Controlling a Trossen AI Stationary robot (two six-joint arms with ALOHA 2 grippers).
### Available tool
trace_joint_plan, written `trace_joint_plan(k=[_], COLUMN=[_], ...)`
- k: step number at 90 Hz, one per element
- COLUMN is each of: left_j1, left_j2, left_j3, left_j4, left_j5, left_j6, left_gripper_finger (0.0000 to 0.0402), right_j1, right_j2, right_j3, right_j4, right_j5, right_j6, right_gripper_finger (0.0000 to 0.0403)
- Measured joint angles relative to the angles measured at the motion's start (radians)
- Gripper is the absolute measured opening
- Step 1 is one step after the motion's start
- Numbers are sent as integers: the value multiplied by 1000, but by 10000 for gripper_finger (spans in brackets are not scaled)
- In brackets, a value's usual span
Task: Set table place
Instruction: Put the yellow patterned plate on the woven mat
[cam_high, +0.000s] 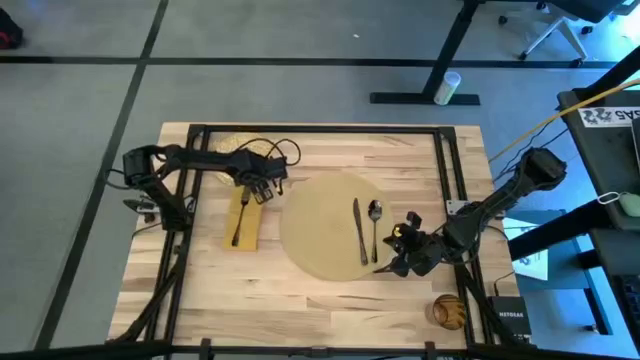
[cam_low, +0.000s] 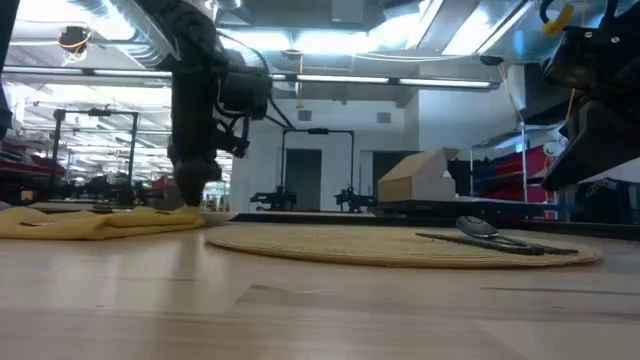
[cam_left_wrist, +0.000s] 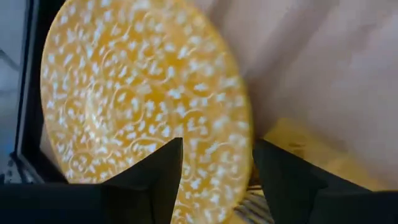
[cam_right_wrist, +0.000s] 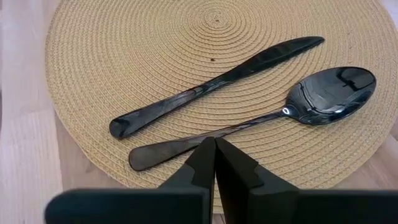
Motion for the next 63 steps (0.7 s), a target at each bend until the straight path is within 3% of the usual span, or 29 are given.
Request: trace_joint_plan(k=[33, 63], left_j1=[23, 88], left_j2=[96, 117], left_j3=[0, 1], left_j4=[46, 74], left_j5=[10, -61], left_j6=[45, 91], left_gripper_finger=[182, 166], right_j1=[0, 0], right_j2=[0, 0], right_j3=[0, 0], right_j4=[1, 0], right_j5=[0, 0], right_j6=[0, 0], right_gripper_finger=[0, 0])
